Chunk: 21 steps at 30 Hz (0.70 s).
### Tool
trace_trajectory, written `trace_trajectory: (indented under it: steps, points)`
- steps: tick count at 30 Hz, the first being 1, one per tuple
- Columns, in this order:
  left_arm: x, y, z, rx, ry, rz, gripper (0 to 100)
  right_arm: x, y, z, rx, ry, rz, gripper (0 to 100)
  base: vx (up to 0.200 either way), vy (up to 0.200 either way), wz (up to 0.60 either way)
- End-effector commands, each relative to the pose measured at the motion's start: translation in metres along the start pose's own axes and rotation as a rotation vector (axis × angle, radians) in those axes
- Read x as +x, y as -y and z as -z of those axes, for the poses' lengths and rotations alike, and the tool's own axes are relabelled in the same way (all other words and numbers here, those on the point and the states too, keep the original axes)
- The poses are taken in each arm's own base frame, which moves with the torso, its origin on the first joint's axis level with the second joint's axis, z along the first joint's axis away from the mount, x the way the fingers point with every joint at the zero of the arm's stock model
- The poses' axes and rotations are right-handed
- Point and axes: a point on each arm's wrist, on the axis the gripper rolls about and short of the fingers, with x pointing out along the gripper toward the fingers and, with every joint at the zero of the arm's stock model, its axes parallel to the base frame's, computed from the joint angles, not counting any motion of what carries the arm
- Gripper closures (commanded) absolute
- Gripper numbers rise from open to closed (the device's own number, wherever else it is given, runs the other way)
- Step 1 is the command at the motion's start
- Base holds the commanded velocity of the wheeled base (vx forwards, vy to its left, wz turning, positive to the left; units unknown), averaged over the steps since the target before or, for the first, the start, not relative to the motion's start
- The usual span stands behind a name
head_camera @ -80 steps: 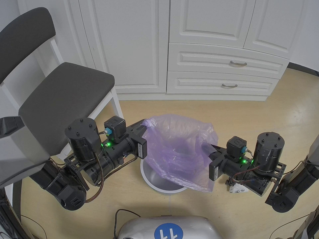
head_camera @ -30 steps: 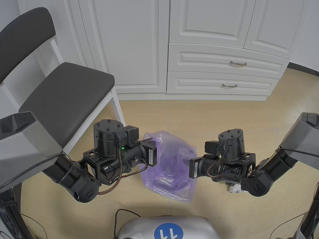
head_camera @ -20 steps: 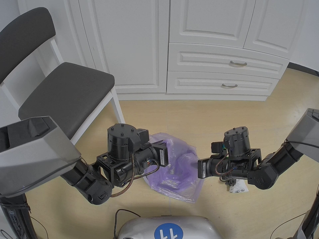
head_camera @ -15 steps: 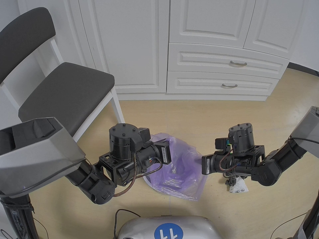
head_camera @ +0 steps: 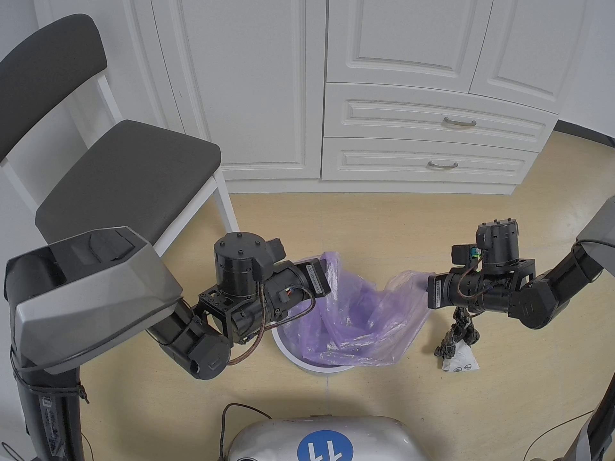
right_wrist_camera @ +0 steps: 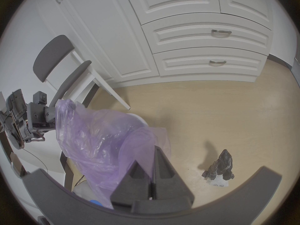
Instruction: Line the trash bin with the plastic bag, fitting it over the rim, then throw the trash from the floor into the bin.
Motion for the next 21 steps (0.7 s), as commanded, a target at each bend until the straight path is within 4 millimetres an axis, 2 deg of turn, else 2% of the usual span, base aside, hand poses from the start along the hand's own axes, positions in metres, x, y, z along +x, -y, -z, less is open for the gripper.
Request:
trace_trajectory:
  steps: [1, 5, 9, 12, 14, 16, 17, 20, 21]
  points:
    - [0.015, -0.024, 0.007, -0.048, -0.003, -0.038, 100, 0.003, 0.008, -0.006, 0.013, 0.022, 0.013, 100, 0.0, 0.0, 0.0]
    - [0.02, -0.037, 0.011, -0.061, -0.001, -0.058, 100, 0.006, 0.004, -0.003, 0.01, 0.012, -0.005, 100, 0.0, 0.0, 0.0]
    - [0.03, -0.059, 0.021, -0.07, -0.005, -0.09, 100, 0.011, -0.01, 0.004, 0.012, -0.013, -0.04, 100, 0.0, 0.0, 0.0]
    - [0.033, -0.063, 0.024, -0.073, -0.008, -0.094, 100, 0.011, -0.013, 0.004, 0.019, -0.014, -0.047, 100, 0.0, 0.0, 0.0]
    - [0.039, -0.066, 0.028, -0.075, -0.005, -0.095, 100, 0.013, -0.029, 0.009, 0.021, -0.03, -0.086, 100, 0.0, 0.0, 0.0]
    - [0.039, -0.065, 0.029, -0.075, -0.005, -0.095, 100, 0.014, -0.034, 0.01, 0.024, -0.034, -0.098, 100, 0.0, 0.0, 0.0]
    - [0.04, -0.062, 0.03, -0.077, -0.001, -0.09, 100, 0.02, -0.05, 0.016, 0.044, -0.04, -0.137, 100, 0.0, 0.0, 0.0]
    - [0.041, -0.059, 0.031, -0.075, 0.003, -0.089, 100, 0.029, -0.068, 0.022, 0.093, -0.015, -0.186, 100, 0.0, 0.0, 0.0]
    - [0.04, -0.059, 0.026, -0.073, 0.026, -0.087, 100, 0.038, -0.079, 0.028, 0.137, 0.016, -0.22, 100, 0.0, 0.0, 0.0]
